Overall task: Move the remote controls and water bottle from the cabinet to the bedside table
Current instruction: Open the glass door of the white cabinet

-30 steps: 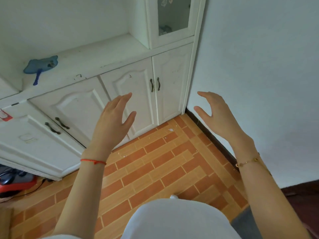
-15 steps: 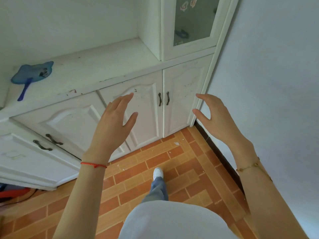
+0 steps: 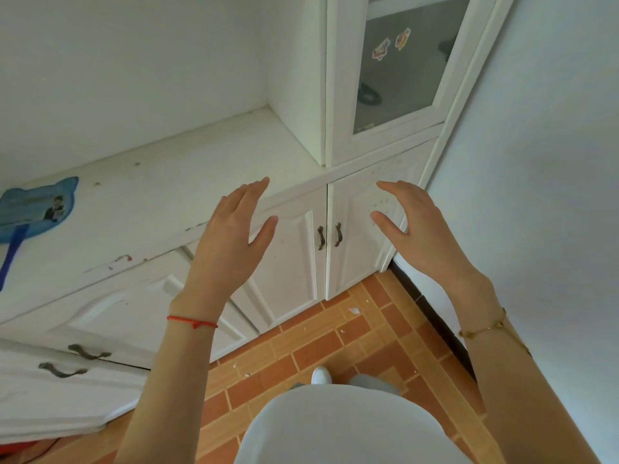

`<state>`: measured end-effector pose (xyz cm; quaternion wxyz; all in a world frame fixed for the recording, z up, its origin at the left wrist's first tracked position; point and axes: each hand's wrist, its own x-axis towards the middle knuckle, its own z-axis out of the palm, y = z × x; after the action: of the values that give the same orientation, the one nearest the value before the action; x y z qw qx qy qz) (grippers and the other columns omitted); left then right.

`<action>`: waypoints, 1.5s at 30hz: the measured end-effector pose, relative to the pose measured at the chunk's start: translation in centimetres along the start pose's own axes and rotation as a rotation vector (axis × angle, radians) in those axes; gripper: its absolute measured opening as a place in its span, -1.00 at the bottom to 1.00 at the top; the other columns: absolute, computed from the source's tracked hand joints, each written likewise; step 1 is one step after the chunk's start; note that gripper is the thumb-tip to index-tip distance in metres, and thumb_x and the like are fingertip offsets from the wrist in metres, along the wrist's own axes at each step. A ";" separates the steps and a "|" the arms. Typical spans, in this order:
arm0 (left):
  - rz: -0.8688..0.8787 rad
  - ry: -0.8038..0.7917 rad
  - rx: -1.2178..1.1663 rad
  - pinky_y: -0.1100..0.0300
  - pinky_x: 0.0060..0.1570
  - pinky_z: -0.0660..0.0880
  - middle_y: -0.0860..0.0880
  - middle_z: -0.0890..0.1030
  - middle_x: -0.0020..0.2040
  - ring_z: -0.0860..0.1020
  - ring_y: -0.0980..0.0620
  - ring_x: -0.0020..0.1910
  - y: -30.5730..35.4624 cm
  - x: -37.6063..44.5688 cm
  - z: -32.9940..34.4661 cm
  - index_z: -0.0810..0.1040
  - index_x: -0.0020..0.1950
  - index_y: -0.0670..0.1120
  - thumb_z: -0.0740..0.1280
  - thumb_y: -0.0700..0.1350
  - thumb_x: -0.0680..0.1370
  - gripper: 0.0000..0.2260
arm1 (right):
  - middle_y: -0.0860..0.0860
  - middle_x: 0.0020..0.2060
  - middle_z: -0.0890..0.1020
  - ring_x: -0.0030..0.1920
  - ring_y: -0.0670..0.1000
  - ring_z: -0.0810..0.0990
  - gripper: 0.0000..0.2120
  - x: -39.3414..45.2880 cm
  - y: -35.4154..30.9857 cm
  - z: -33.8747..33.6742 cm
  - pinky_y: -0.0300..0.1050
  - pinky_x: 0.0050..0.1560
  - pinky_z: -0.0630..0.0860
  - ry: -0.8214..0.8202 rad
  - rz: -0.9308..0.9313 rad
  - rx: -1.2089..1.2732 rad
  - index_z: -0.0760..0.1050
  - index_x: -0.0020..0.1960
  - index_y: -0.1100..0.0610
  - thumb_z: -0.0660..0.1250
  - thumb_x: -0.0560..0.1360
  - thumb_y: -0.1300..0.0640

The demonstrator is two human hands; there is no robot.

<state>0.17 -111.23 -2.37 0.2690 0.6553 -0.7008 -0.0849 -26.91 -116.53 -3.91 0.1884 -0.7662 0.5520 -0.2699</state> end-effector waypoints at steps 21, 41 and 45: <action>0.131 0.168 -0.076 0.02 0.43 0.35 0.01 0.38 0.48 0.36 0.03 0.46 3.8 12.9 -0.5 0.26 0.53 -0.03 0.22 -0.01 0.64 -0.54 | -0.01 0.38 0.42 0.40 -0.06 0.32 -0.53 12.5 -1.7 -6.4 -0.25 0.34 0.22 0.187 -0.191 -0.023 0.31 0.45 0.06 0.25 0.58 -0.03; 0.450 0.555 -0.021 0.06 0.43 0.34 -0.02 0.38 0.47 0.35 0.03 0.46 11.5 27.3 -12.7 0.27 0.53 -0.07 0.23 -0.04 0.63 -0.53 | -0.02 0.30 0.48 0.25 -0.10 0.42 -0.57 25.5 -11.4 -21.6 -0.45 0.12 0.23 0.578 -0.511 -0.073 0.34 0.42 0.03 0.26 0.58 -0.02; 0.446 0.568 0.004 0.07 0.44 0.33 0.00 0.38 0.48 0.34 0.04 0.47 11.7 28.2 -12.9 0.26 0.53 -0.05 0.23 -0.02 0.63 -0.53 | -0.01 0.29 0.49 0.28 -0.05 0.43 -0.58 26.8 -11.7 -22.2 -0.27 0.20 0.27 0.603 -0.540 -0.070 0.35 0.41 0.03 0.25 0.58 -0.03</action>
<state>-3.67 -133.95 21.48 0.4636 0.4843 -0.7239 0.1626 -25.42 -137.99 25.85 -0.0856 -0.7759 0.3704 -0.5035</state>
